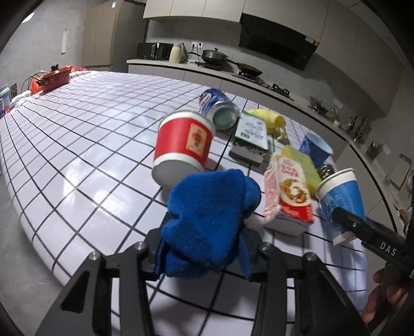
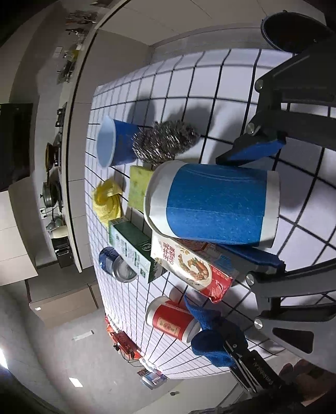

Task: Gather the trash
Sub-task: 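Carry the blue cup and blue cloth with both tools over the black bin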

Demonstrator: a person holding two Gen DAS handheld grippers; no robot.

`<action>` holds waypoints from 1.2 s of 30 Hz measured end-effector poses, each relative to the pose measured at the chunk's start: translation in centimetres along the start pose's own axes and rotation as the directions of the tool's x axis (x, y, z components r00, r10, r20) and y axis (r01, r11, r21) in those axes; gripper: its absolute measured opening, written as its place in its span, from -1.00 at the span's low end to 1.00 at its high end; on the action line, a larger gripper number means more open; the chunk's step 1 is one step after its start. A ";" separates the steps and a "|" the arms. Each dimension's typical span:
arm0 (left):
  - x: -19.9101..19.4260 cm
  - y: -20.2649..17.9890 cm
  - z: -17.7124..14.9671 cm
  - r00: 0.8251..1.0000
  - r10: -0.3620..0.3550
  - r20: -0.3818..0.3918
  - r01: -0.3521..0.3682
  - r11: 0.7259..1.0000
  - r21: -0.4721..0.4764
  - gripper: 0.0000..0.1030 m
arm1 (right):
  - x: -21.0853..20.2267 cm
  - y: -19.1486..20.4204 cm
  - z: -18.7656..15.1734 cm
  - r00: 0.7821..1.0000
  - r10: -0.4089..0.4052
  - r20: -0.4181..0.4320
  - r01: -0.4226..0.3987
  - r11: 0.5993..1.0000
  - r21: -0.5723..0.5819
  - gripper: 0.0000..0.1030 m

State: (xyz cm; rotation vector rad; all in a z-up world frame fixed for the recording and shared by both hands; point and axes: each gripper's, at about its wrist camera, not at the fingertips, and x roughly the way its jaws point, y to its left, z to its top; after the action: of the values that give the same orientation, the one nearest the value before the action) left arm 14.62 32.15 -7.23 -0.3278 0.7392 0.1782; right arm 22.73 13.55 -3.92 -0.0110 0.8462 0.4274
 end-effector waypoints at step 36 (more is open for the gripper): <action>-8.9 -23.2 -7.5 0.984 -0.177 0.011 0.171 0.965 0.200 -0.12 | -20.1 -16.8 -6.9 0.986 -0.103 0.131 0.100 0.995 0.028 0.18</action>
State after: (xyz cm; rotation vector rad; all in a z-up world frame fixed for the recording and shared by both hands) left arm 9.73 7.37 -1.00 -0.1983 0.6896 -0.0570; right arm 12.21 -10.38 3.41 -0.0063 0.7162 0.3197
